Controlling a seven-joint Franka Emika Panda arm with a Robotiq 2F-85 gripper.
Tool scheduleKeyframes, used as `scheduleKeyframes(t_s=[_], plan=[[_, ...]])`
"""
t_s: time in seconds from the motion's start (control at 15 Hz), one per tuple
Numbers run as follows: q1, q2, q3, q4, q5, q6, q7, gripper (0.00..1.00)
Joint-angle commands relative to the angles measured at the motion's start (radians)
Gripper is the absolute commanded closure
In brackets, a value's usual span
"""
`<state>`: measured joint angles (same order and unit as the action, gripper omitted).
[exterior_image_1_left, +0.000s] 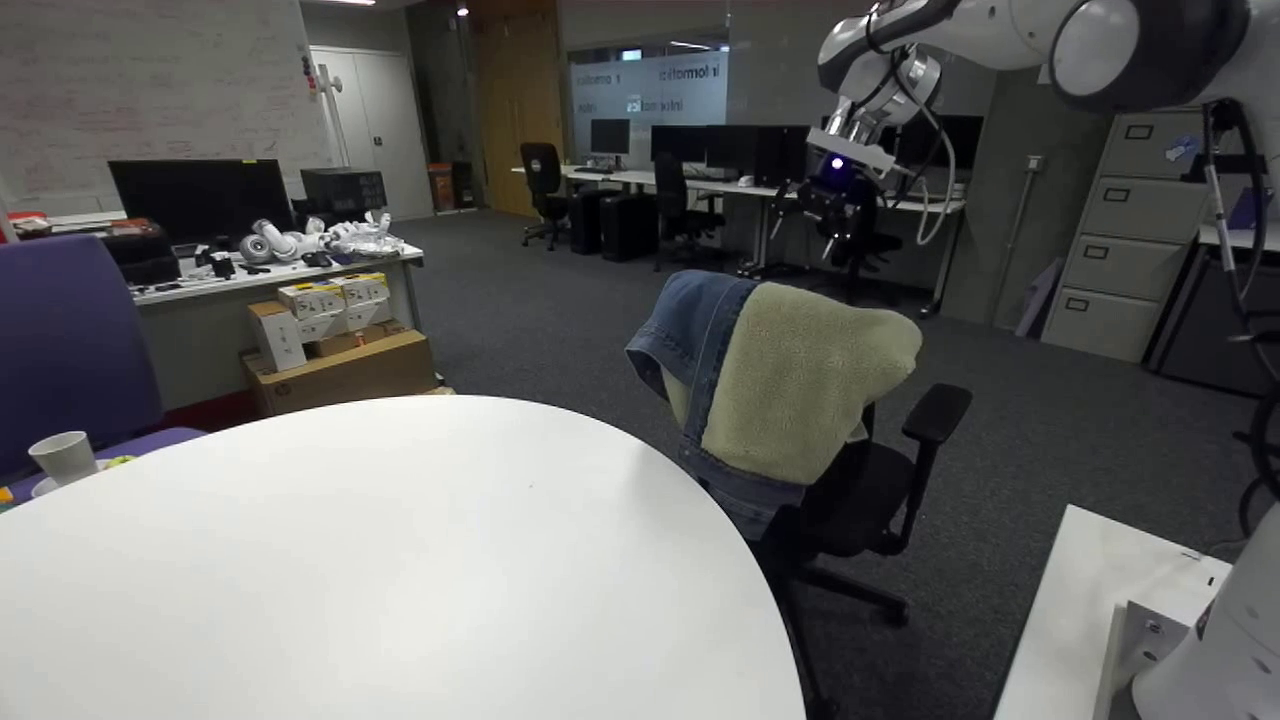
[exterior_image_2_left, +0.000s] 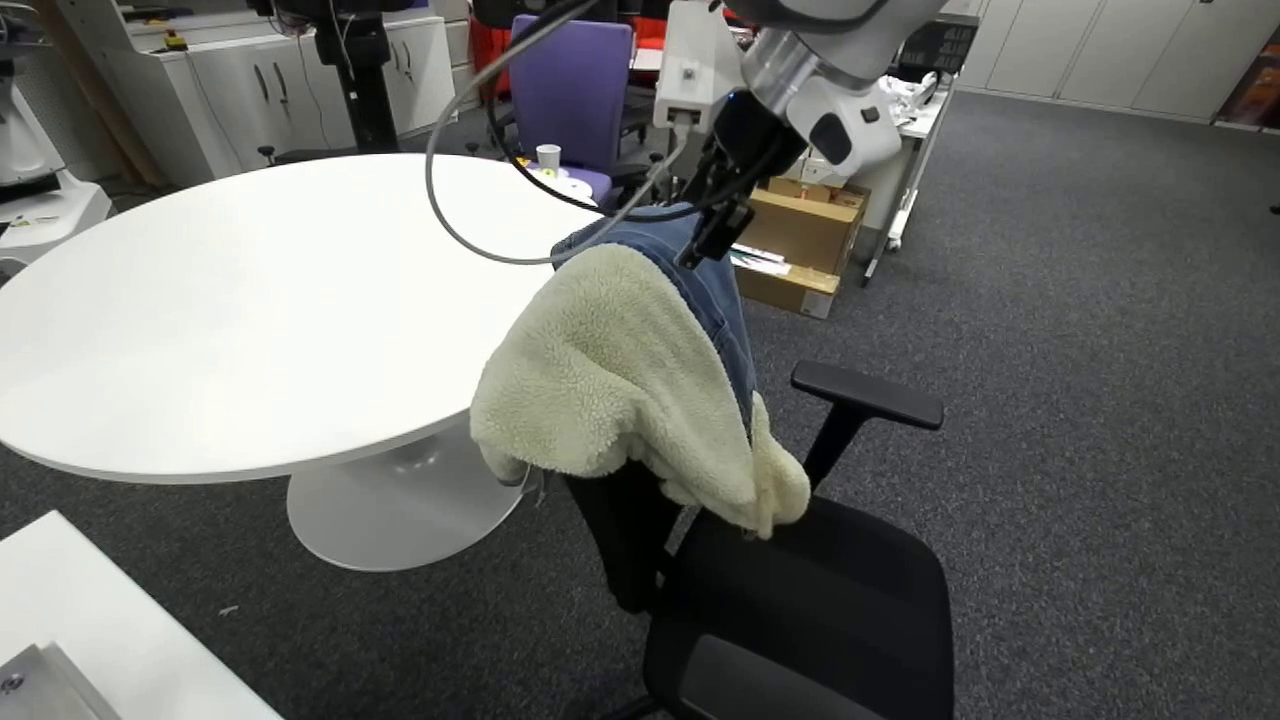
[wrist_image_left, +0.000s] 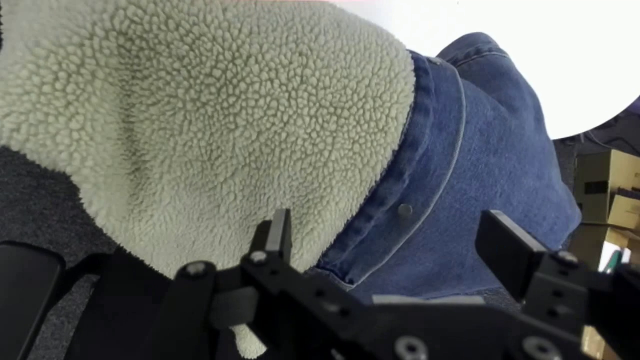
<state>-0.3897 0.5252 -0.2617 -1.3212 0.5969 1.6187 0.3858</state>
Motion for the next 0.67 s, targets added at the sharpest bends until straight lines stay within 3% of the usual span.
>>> scheduleKeyframes(t_s=[0.0,0.6], plan=[[-0.055,0.089,0.035,0.129,0.053,-0.069,0.068,0.00],[-0.092,0.244,0.044,0.241,0.047,-0.077,0.159,0.00]])
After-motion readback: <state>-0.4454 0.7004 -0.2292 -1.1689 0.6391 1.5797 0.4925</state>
